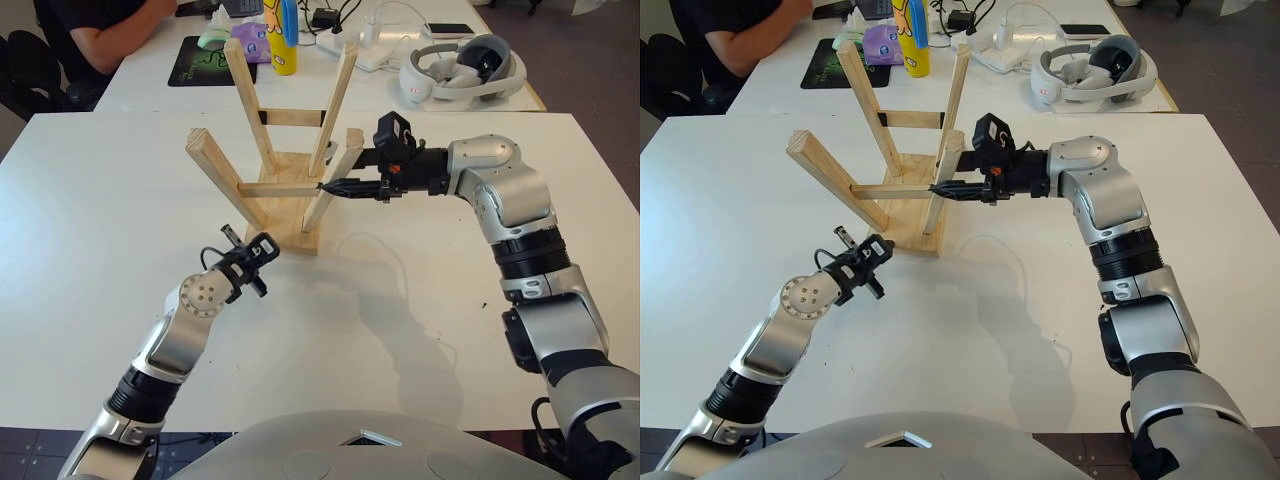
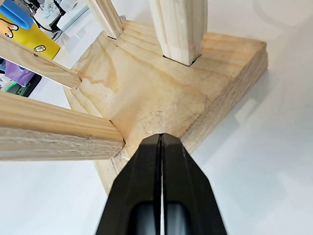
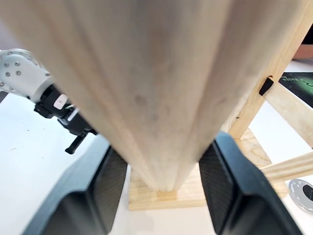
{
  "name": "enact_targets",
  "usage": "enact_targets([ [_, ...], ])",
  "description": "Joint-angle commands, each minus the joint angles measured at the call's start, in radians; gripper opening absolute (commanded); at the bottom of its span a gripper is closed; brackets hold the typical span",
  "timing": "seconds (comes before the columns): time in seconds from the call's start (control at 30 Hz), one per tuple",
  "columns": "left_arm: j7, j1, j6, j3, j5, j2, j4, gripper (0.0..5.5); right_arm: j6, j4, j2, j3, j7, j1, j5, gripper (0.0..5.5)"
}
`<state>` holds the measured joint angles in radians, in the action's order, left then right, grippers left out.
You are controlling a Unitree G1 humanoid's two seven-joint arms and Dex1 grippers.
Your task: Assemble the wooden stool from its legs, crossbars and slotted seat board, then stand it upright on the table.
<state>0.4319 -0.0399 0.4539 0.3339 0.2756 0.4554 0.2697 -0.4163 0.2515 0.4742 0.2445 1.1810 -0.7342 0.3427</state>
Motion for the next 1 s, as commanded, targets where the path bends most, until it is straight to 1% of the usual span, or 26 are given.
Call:
enact_targets([
  [0.03, 0.013, -0.002, 0.049, 0.014, 0.015, -0.006, -0.023, 0.00, -0.074, 0.038, -0.024, 0.045, 0.008, 0.094, -0.013, 2.05],
  [0.27, 0.039, 0.000, 0.073, 0.020, 0.011, 0.011, -0.041, 0.00, -0.058, 0.071, -0.080, 0.025, -0.034, 0.091, 0.000, 2.05],
  [0.37, 0.049, -0.006, 0.072, 0.022, 0.007, 0.019, -0.050, 0.00, -0.056, 0.081, -0.097, 0.039, -0.036, 0.095, -0.013, 2.05],
  [0.67, 0.064, -0.034, 0.061, 0.020, -0.003, 0.018, -0.075, 0.00, -0.027, 0.113, -0.091, 0.087, -0.039, 0.167, -0.058, 2.05],
  [0.9, 0.059, -0.037, 0.054, 0.012, -0.007, 0.010, -0.091, 0.00, 0.011, 0.102, -0.093, 0.056, -0.054, 0.177, -0.039, 2.05],
  [0.93, 0.057, -0.037, 0.055, 0.010, -0.009, 0.007, -0.092, 0.00, 0.019, 0.104, -0.095, 0.052, -0.058, 0.175, -0.040, 2.41],
  [1.0, 0.056, -0.037, 0.054, 0.008, -0.012, 0.003, -0.095, 0.00, 0.030, 0.103, -0.095, 0.043, -0.068, 0.175, -0.040, 2.66],
])
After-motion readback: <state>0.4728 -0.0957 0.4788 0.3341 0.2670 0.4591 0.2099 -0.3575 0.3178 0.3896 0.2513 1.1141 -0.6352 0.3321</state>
